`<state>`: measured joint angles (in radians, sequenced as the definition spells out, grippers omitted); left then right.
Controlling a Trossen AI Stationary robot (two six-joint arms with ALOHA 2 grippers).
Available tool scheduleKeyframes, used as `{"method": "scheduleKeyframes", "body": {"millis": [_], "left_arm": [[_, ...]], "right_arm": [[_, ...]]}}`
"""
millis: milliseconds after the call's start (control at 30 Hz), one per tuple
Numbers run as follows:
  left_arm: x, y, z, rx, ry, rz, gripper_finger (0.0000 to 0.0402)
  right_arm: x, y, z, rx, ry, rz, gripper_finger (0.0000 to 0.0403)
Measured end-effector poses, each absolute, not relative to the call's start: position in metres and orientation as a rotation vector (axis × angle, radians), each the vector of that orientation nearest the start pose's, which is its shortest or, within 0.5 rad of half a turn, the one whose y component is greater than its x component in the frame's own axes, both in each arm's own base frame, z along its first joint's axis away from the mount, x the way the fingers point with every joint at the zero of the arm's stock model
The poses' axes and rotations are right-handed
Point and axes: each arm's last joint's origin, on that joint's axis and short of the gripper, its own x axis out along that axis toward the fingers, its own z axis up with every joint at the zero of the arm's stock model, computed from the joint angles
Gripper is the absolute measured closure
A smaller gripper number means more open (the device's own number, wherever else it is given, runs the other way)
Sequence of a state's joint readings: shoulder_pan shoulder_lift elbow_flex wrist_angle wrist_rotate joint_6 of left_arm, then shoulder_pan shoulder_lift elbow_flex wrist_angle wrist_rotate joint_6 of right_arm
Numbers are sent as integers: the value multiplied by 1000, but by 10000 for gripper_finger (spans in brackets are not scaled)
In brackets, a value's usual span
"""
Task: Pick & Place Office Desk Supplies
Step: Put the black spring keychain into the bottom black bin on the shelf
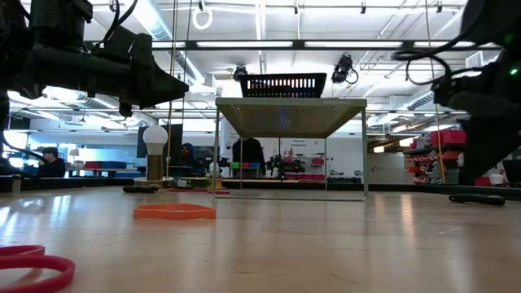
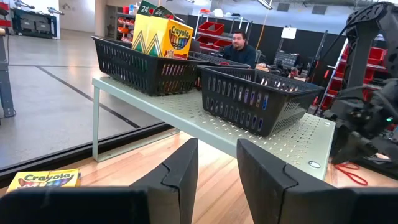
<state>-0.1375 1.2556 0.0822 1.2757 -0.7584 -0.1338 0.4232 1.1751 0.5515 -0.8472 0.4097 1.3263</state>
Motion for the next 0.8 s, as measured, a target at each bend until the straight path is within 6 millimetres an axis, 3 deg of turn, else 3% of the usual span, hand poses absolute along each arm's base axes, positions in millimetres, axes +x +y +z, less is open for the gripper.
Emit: {"method": "scheduleKeyframes", "body": {"millis": [267, 633, 800], "left_arm": [[178, -4, 161, -174, -135, 614, 282], [178, -4, 161, -175, -135, 614, 282], [178, -4, 161, -175, -135, 614, 282]], "right_arm": [[151, 27, 131, 601, 1061, -870, 264], [155, 25, 129, 620, 1060, -822, 355], [161, 28, 137, 646, 1069, -790, 372]]}}
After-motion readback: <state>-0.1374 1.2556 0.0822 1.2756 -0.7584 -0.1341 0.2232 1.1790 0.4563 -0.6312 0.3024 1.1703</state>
